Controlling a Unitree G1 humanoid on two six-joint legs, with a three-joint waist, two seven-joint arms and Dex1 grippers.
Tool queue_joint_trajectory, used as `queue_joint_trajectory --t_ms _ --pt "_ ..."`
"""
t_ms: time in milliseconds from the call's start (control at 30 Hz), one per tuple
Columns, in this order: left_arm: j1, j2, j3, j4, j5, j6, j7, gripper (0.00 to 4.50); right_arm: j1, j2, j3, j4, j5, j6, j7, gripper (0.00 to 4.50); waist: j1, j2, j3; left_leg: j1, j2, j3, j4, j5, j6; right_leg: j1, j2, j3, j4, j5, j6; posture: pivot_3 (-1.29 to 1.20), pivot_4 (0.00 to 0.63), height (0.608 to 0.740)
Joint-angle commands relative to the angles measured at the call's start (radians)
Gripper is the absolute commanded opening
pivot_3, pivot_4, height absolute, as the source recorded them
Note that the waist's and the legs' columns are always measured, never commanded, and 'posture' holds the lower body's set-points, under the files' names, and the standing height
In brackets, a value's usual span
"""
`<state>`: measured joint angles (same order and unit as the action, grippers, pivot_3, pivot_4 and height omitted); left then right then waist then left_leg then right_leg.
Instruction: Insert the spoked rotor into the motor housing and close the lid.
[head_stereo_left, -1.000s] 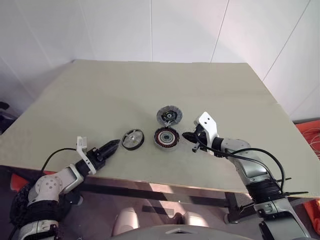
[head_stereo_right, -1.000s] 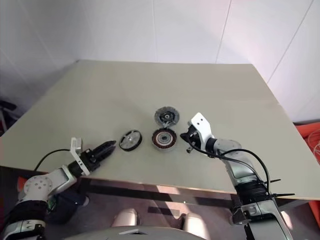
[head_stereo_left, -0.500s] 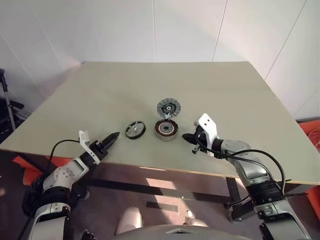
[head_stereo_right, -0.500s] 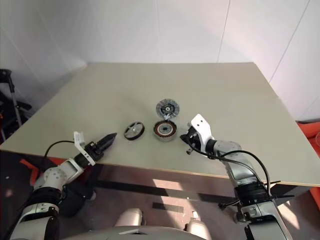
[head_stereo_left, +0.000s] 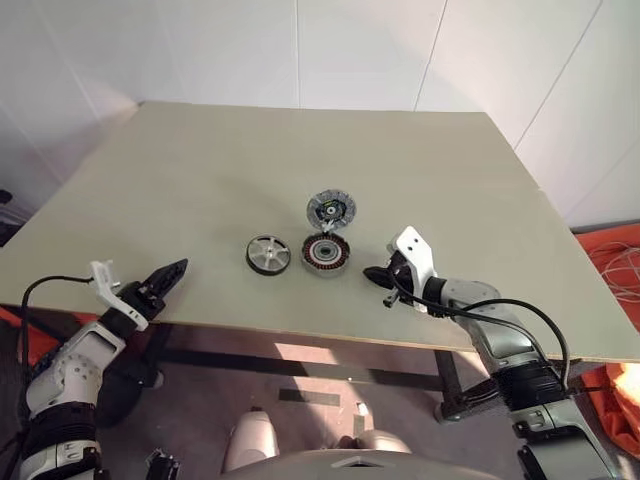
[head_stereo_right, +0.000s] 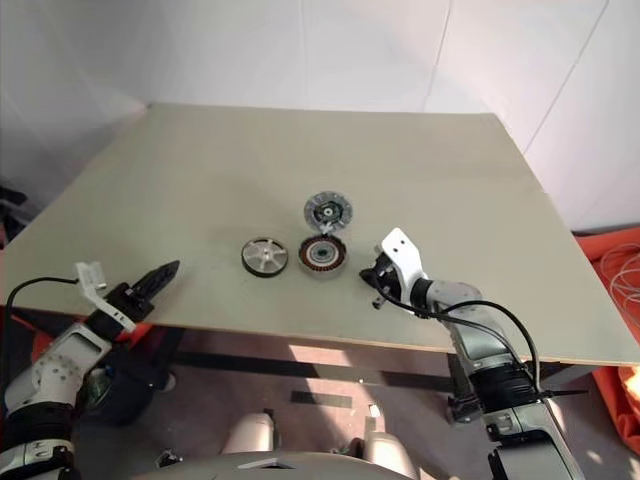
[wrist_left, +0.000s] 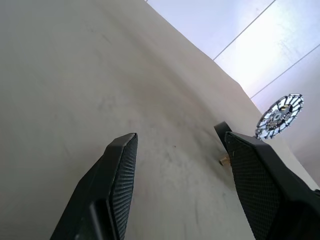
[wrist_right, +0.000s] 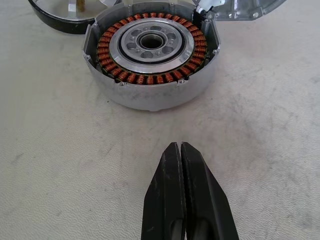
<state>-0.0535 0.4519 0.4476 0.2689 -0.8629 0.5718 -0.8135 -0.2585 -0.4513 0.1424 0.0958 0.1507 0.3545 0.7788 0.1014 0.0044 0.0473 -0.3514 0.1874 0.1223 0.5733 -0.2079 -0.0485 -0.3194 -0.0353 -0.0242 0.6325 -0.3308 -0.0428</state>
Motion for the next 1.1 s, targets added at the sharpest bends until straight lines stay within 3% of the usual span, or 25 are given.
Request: queue_joint_trajectory --t_ms 33,400,1100 --pt "0.009 -0.012 0.017 -0.122 -0.115 0.123 0.000 2.92 -0.011 -0.003 -0.011 -0.034 0.001 -0.016 -0.005 0.00 -0.002 -0.002 0.001 0.000 -0.001 0.000 0.000 -0.001 0.001 0.000 -0.001 0.000 -0.001 0.000 0.001 0.00 0.000 0.740" --pt "-0.029 -0.105 0.037 -0.294 -0.374 0.400 0.336 2.92 -0.019 -0.007 -0.018 -0.025 0.003 -0.020 -0.003 0.00 -0.004 -0.003 0.002 -0.001 -0.002 0.000 0.001 -0.001 0.002 0.004 -0.001 0.000 -0.009 0.004 0.004 0.00 0.000 0.740" --pt "-0.073 -0.161 -0.022 -0.374 -0.438 0.462 0.660 2.92 -0.040 -0.008 -0.047 -0.057 0.025 -0.015 -0.016 0.00 -0.001 -0.003 0.002 -0.001 -0.003 0.000 0.004 -0.001 0.002 0.006 -0.001 0.000 -0.009 0.007 0.008 0.00 0.000 0.740"
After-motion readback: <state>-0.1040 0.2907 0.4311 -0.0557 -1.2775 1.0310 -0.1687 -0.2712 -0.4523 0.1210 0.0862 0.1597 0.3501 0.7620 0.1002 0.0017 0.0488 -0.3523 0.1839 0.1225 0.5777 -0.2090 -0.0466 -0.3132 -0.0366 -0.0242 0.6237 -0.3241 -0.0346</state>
